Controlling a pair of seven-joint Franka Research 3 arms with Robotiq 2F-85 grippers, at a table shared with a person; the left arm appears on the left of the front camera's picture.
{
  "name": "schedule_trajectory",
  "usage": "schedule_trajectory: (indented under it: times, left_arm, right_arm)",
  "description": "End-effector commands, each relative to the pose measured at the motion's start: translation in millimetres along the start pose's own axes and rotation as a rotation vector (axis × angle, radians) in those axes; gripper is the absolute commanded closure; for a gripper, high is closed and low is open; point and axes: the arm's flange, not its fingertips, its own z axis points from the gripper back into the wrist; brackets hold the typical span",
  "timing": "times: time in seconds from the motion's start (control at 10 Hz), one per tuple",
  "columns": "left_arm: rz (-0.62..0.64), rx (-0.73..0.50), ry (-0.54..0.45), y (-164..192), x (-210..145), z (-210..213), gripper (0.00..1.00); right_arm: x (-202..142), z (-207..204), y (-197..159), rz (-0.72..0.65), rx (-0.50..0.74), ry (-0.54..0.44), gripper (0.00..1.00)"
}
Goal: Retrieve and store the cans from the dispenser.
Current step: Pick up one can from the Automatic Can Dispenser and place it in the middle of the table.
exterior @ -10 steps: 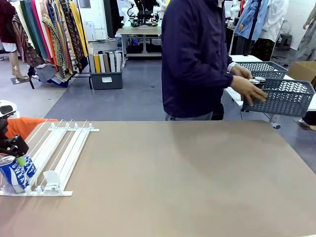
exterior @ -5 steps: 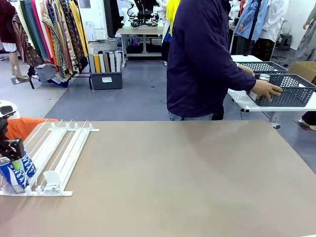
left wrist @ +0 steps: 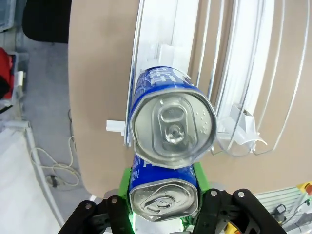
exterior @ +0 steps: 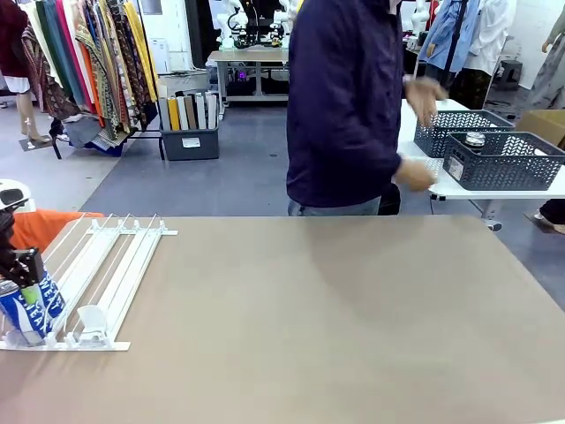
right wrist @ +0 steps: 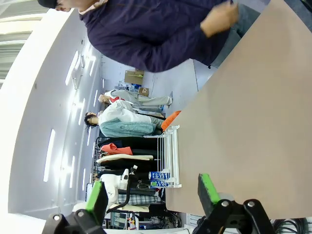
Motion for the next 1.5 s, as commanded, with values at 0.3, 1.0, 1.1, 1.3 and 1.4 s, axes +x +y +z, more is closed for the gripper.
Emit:
schedule_trajectory:
  times: [0.3,1.0,1.1,1.3,1.4]
  left_arm:
    - [-0.041,-0.020,-0.227,-5,-82,138,1.00]
    - [-0.097,-0.045,-0.358,1,-135,195,1.00]
    - [-0.097,-0.045,-0.358,1,-135,195,1.00]
    - [-0.097,-0.045,-0.358,1,-135,195,1.00]
    - [-0.108,-0.051,-0.335,3,-134,186,1.00]
  right_arm:
    - [2,-2,2,0.025,0.029,-0.011,0.00]
    - [2,-2,2,0.025,0.029,-0.011,0.00]
    - [2,-2,2,0.025,0.029,-0.011,0.00]
    - [2,-2,2,0.025,0.029,-0.011,0.00]
    - [2,-2,2,0.025,0.029,-0.011,0.00]
